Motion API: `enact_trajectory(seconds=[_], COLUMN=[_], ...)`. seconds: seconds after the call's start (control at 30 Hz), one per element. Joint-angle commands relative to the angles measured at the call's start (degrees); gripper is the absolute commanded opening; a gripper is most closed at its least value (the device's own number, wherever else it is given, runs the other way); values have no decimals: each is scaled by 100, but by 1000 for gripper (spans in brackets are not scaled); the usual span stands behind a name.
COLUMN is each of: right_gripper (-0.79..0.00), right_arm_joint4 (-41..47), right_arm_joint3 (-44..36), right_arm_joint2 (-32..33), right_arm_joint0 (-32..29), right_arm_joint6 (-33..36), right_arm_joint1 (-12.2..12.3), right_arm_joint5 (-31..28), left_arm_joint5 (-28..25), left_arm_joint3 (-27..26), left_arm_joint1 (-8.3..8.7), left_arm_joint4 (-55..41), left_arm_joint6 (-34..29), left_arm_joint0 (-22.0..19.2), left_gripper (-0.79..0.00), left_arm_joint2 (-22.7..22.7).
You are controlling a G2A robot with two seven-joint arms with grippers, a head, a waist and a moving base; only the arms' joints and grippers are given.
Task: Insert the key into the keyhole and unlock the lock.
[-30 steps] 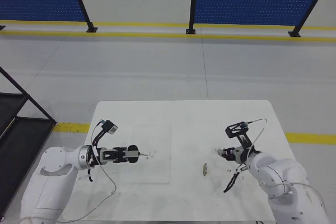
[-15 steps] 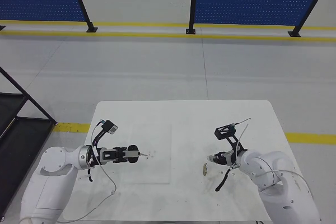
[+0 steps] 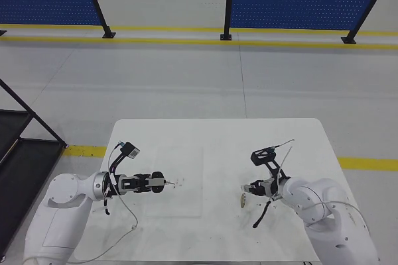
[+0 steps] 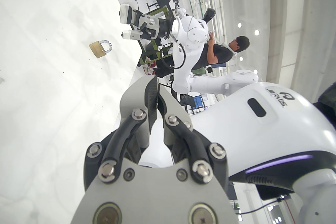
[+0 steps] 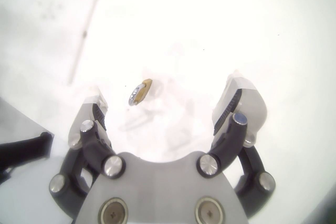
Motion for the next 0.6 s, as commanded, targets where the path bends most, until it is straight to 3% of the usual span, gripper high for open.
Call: enact_trajectory(seconds=[0.0, 0.17, 0.57], right_gripper=[0, 0, 0], right_arm_joint4=[-8, 76, 21], right_arm_joint3=[-89, -144, 453], right_arm_joint2=[-159, -530, -1448], right_arm_joint0=[152, 553, 1011], right_arm_joint6=[414, 1124, 1124], right_arm_joint1=[-16, -67, 76], right_arm_joint5=[210, 678, 1276], left_arm_joint5=[0, 0, 0], left_arm_joint3=[0, 0, 0], left_arm_joint1=[0, 0, 0], left_arm_joint4=[0, 0, 0], left_arm_joint6=[0, 0, 0], left_arm_joint0=[0, 0, 0], left_gripper=[-785, -785, -785], left_arm_joint2=[0, 0, 0])
